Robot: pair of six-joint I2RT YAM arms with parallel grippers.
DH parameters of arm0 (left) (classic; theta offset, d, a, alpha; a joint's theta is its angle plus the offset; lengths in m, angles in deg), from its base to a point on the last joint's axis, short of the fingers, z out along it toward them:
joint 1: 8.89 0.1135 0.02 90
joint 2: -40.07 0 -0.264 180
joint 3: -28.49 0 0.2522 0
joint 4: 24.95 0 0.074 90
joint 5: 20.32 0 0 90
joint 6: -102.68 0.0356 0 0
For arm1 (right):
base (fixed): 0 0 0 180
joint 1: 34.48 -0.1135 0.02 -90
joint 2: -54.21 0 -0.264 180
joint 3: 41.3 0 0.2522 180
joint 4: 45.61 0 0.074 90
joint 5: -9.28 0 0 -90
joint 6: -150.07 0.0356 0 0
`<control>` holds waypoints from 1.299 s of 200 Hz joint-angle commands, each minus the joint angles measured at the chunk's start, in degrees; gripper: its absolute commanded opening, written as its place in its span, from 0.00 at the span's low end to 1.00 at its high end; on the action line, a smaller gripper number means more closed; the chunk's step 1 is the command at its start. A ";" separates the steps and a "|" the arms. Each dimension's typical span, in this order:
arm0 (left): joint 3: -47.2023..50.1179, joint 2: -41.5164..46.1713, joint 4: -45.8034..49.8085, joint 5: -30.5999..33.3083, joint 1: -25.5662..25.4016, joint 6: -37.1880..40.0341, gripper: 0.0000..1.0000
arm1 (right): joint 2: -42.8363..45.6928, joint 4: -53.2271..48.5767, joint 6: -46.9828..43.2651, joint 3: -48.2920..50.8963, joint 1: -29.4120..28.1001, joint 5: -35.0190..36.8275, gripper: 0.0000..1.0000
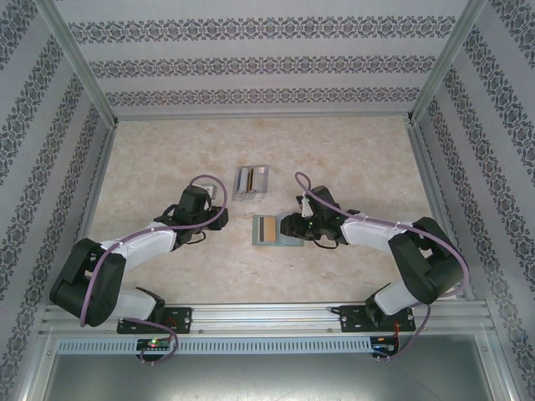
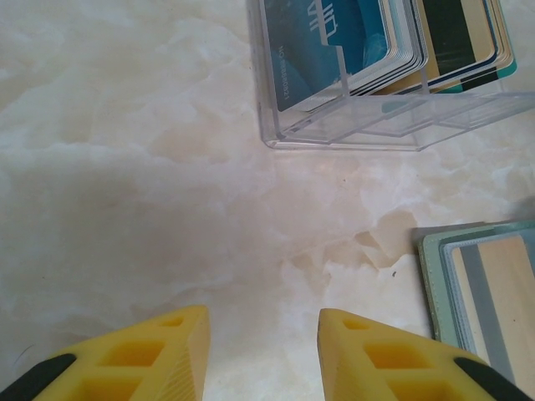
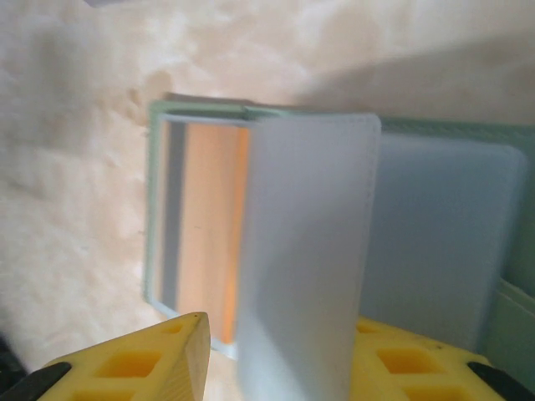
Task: Put the credit cards into the card holder
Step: Flip over the card slot in the card holder, then pick up the credit card from the storage box.
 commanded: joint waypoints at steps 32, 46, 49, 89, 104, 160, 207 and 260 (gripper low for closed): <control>-1.66 0.00 1.20 -0.45 -0.31 1.09 0.39 | -0.72 9.49 3.33 0.00 0.25 -8.46 0.42; -1.80 -0.29 1.67 -0.12 -0.34 1.09 0.39 | 0.22 9.37 3.21 -0.09 -0.06 -8.32 0.43; -1.87 -0.33 1.78 -0.21 -0.39 1.07 0.39 | 0.35 9.37 3.11 -0.20 -0.16 -8.36 0.43; -2.05 -0.84 1.58 0.03 -0.36 0.93 0.50 | -4.17 9.69 2.16 -4.64 -4.37 -9.56 0.48; -1.91 -0.66 1.49 0.25 -0.37 1.02 0.57 | -7.13 9.58 2.41 -6.97 -5.78 -10.18 0.51; -0.70 2.11 1.86 5.26 -0.31 0.70 0.75 | -2.68 -3.70 -5.21 -12.48 -4.82 -2.19 0.66; 0.65 4.89 2.69 9.85 -0.27 0.59 0.87 | -4.80 -15.42 -9.07 -25.03 -5.66 17.02 0.88; 0.85 7.24 4.36 12.53 -0.27 1.60 1.00 | -14.14 -16.59 -1.55 -36.06 -4.51 21.75 0.98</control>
